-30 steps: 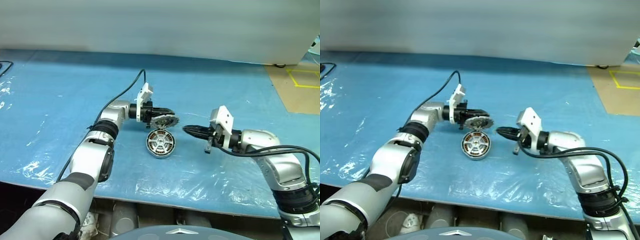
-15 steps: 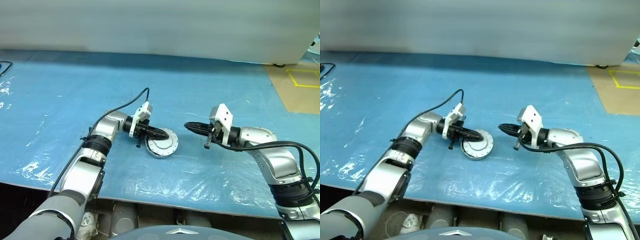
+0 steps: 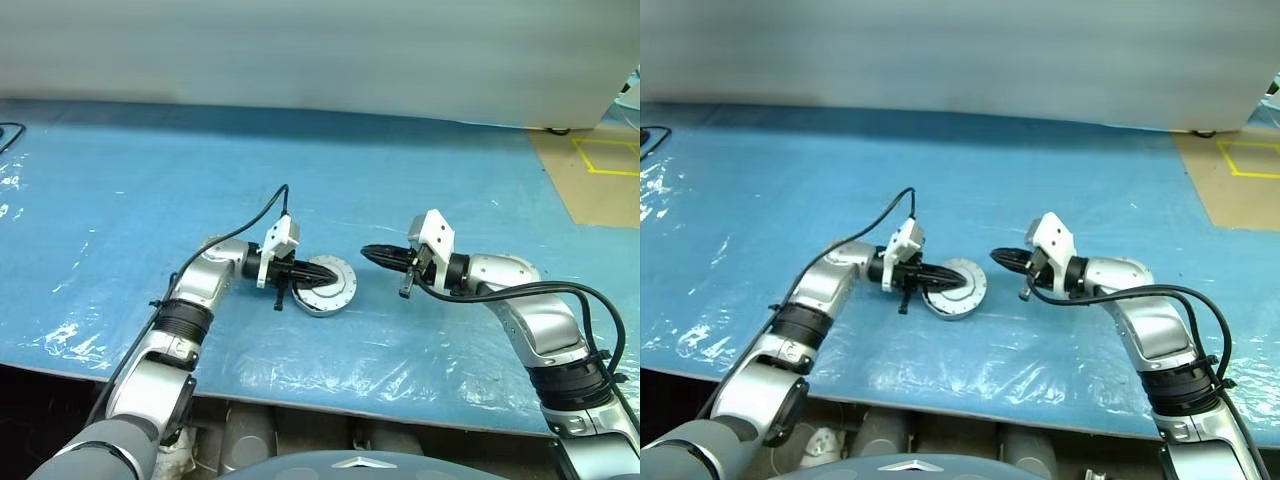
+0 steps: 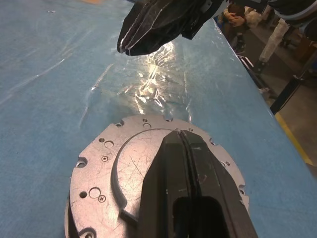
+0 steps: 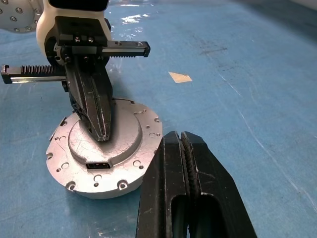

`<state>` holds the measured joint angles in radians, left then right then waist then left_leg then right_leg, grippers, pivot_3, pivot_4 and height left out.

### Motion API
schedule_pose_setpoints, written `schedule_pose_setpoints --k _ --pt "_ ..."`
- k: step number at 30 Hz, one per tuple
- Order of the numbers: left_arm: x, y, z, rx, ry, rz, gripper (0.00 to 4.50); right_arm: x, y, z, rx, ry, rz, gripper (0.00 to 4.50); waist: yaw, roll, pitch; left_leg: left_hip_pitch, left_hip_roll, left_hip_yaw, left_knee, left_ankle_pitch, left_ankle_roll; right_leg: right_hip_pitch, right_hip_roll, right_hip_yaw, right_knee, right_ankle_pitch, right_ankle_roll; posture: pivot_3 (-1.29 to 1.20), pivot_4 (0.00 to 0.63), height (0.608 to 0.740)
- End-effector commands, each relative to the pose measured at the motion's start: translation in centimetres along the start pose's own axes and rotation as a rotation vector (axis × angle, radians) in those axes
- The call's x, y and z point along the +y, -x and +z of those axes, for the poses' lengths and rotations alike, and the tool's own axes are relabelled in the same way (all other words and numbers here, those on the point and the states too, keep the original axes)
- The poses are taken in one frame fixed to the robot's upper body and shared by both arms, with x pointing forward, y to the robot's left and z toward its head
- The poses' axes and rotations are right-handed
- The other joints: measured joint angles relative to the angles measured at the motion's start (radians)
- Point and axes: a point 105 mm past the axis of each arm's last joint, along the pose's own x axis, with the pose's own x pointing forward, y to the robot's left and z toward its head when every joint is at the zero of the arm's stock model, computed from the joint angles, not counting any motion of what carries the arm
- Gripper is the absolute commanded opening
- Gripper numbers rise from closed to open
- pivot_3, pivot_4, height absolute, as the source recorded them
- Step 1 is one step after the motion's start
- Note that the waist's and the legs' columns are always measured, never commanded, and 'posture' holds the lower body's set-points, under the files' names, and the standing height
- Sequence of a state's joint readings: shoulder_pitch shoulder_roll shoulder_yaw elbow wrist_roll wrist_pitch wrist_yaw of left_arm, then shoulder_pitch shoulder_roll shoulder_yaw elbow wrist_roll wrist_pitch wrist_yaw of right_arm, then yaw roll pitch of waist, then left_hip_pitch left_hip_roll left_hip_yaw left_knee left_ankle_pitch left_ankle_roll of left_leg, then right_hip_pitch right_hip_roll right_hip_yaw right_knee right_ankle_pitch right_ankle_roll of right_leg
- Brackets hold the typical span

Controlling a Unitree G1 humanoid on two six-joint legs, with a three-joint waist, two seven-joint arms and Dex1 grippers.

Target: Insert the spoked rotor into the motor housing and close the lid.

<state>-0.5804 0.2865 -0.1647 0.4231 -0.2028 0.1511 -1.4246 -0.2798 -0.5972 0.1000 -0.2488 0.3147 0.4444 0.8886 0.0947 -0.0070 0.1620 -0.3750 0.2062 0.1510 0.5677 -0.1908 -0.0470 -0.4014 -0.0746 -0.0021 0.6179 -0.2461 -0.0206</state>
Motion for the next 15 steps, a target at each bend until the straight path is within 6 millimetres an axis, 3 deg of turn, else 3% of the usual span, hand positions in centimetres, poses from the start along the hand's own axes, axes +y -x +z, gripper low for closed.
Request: schedule_pose_setpoints --k 1,9,15 --pt "-0.4 0.4 -0.6 0.024 -0.011 0.026 0.03 -0.1 -0.3 1.0 -0.034 0.034 0.001 0.0 -0.001 0.0 0.0 0.0 0.0 0.0 0.0 0.0 0.0 0.0 0.0 0.0 0.0 0.0 0.0 0.0 0.15 0.74" --pt "-1.3 1.0 -2.5 0.12 -0.023 0.037 0.03 0.7 -1.3 1.3 -0.047 0.038 0.04 0.0 -0.002 0.002 -0.001 0.001 0.0 0.001 -0.001 0.0 0.0 0.0 0.0 0.001 0.0 0.0 0.0 0.0 0.15 0.74" --pt "-0.3 1.3 0.8 -0.061 -0.075 0.138 0.03 1.8 -2.5 1.8 -0.071 0.036 0.093 0.0 -0.002 0.002 -0.001 0.001 0.0 0.001 0.0 0.0 -0.001 0.0 0.0 0.001 0.0 0.0 0.0 0.0 0.15 0.74"
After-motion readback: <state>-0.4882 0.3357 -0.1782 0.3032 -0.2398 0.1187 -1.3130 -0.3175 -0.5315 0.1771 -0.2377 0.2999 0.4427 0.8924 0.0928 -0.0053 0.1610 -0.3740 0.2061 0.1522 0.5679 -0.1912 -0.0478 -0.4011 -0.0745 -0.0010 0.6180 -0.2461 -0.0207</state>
